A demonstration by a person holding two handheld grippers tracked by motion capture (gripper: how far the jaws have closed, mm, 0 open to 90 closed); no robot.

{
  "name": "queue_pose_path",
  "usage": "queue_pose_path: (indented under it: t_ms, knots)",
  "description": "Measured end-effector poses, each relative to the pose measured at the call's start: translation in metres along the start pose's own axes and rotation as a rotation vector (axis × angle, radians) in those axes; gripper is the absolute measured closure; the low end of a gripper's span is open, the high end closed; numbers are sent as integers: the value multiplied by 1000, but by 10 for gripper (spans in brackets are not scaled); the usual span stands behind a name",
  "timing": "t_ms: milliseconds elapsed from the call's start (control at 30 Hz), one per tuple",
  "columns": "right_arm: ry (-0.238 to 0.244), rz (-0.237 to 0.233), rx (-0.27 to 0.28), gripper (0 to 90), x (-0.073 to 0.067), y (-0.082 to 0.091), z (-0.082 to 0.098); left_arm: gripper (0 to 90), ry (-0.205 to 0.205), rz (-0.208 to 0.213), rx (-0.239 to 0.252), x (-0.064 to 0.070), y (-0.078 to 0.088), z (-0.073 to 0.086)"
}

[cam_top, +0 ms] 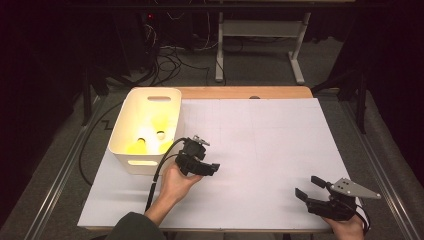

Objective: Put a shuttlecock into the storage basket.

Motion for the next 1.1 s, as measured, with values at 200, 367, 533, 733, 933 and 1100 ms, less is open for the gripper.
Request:
queue_pose_path:
  t_ms: [200, 367, 533, 733, 933, 1100]
  knots:
    - [1, 1, 0, 233, 0, 0, 0, 351, 6, 29, -6, 0, -2, 6]
    - [0, 2, -2, 233, 0, 0, 0, 351, 2, 28, -16, 0, -3, 10]
    - [-1, 1, -1, 233, 0, 0, 0, 351, 1, 30, -5, 1, -2, 14]
    - [2, 1, -3, 233, 1, -1, 0, 351, -4, 32, -26, 0, -5, 22]
    - [1, 2, -3, 233, 0, -1, 0, 352, -2, 24, -14, 0, -1, 28]
    - [-1, 1, -3, 233, 0, 0, 0, 352, 1, 20, -17, 0, -1, 34]
Point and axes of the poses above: each handheld gripper's, and its own axes: y roughly backward along the jaws, z roughly out of its underside, x roughly to its right, the point moved 2 cm from there along -y, roughly forward along the jaws, and after that the axes turned 11 degrees about -x, right-handed, at the moved point
